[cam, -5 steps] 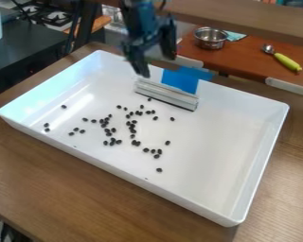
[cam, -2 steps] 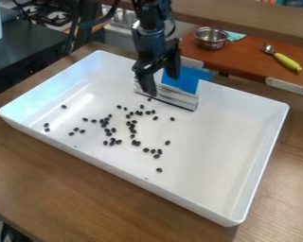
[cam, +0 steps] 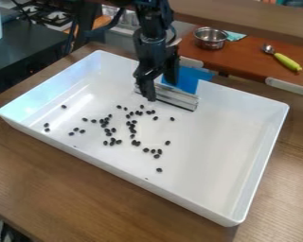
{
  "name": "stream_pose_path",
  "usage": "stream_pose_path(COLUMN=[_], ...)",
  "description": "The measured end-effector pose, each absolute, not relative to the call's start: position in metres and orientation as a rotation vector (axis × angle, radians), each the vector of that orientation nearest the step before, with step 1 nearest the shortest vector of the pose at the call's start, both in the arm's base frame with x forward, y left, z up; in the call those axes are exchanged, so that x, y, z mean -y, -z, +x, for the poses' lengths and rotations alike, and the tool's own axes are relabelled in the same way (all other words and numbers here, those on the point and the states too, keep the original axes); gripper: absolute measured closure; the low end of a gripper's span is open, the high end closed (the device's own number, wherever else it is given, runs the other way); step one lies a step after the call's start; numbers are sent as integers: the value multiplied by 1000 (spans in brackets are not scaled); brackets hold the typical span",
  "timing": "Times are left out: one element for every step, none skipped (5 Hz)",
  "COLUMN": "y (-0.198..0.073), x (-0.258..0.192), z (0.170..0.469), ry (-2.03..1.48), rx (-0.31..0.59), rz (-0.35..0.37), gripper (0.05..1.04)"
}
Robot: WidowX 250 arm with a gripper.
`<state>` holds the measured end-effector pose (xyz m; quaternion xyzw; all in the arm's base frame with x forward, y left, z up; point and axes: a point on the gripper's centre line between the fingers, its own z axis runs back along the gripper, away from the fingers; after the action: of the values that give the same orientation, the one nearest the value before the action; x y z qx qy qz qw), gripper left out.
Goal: Sweep into pile
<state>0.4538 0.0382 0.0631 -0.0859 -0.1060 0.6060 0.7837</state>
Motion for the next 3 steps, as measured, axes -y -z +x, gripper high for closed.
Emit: stream_pose_path(y=[-61,-62,-59], x=[-37,-37,-36], z=[458,459,457], ry=[-1325,-1322,-1320], rx=[222,230,236], rz=[-200,-206,-211], gripper=[385,686,767])
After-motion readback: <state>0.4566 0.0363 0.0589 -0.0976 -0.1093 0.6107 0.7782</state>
